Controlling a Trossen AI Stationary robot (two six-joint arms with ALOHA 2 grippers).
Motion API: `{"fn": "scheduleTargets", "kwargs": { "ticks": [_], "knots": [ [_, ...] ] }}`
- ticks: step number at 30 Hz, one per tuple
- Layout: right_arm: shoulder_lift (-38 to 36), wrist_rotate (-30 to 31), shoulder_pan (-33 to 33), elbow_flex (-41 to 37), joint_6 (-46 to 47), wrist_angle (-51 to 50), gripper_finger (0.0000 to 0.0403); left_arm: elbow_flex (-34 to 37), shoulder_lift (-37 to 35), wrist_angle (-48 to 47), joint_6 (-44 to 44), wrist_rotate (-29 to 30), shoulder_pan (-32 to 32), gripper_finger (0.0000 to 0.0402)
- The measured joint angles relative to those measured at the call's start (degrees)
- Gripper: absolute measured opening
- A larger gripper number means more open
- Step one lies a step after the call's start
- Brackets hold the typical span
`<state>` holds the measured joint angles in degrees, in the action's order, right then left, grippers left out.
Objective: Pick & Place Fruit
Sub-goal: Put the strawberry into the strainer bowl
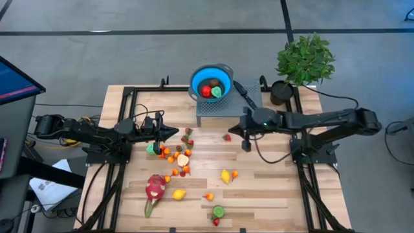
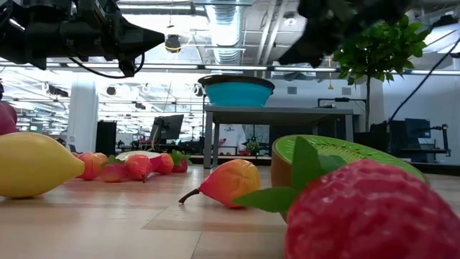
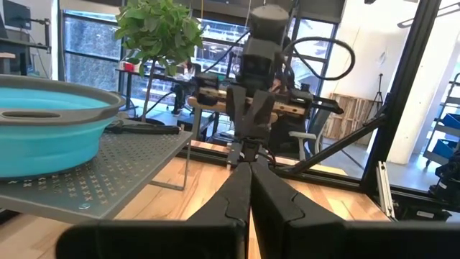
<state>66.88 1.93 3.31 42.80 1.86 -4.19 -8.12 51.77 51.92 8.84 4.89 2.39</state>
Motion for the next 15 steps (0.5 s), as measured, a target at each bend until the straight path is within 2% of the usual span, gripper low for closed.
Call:
{"fn": "scheduleTargets", "kwargs": {
  "ticks": [5, 15],
  "knots": [
    [-5.1, 0.6, -0.1, -6.6, 6.7, 0.8, 0.0004, 0.0, 0.0, 0.0, 0.0, 0.0, 0.0, 0.0001],
    [-9.8, 7.9, -4.2, -17.5, 13.0, 9.3, 0.0002, 0.0, 0.0, 0.0, 0.0, 0.0, 0.0, 0.0001]
  ]
}}
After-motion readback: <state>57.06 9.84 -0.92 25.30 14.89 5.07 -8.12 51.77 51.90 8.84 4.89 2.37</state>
